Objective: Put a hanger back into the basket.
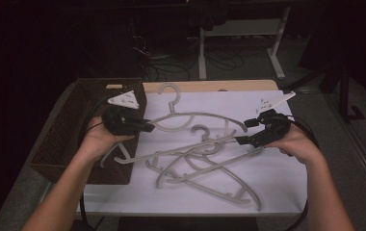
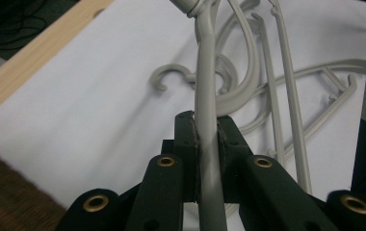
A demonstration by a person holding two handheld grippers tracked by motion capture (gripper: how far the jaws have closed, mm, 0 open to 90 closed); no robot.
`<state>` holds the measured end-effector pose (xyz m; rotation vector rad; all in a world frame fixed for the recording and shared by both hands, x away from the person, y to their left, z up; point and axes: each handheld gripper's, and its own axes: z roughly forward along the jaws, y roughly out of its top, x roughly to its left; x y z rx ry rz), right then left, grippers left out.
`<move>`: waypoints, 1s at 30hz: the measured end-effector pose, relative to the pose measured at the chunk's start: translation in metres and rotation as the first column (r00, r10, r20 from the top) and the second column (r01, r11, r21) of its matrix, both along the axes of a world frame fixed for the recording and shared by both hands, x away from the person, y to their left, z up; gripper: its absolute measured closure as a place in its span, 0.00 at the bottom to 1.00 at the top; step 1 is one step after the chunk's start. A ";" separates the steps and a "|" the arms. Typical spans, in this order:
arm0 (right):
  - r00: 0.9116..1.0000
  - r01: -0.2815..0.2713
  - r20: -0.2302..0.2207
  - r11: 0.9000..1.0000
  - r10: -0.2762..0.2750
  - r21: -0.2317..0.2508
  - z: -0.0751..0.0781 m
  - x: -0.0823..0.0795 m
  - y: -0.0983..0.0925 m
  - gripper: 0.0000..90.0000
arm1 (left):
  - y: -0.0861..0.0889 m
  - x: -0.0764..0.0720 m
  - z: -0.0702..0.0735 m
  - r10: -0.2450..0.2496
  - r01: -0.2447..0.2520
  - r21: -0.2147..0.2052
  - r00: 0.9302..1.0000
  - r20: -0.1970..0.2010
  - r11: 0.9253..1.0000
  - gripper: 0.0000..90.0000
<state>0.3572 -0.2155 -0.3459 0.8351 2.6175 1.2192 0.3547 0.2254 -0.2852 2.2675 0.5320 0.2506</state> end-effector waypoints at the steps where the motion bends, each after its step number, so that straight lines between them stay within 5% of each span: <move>1: 1.000 0.009 0.001 1.000 -0.009 0.004 -0.001 0.001 0.000 0.23 | 0.006 0.001 0.002 0.009 -0.009 -0.004 1.000 0.004 1.000 0.91; 8: 0.998 0.060 0.010 0.998 -0.060 0.006 -0.010 0.001 0.002 0.22 | 0.050 0.007 0.018 0.111 -0.110 -0.018 0.993 0.034 0.994 0.91; 15: 0.992 0.126 0.010 0.992 -0.126 0.024 -0.026 -0.006 0.003 0.20 | 0.092 0.014 0.024 0.210 -0.210 -0.020 0.976 0.063 0.978 0.91; 26: 0.985 0.175 -0.006 0.984 -0.175 0.020 -0.040 -0.013 0.000 0.17 | 0.161 0.023 0.029 0.360 -0.360 -0.005 0.929 0.083 0.933 0.91; 30: 0.983 0.183 -0.010 0.983 -0.183 0.018 -0.043 -0.013 -0.002 0.16 | 0.184 0.024 0.032 0.411 -0.415 0.022 0.907 0.097 0.910 0.91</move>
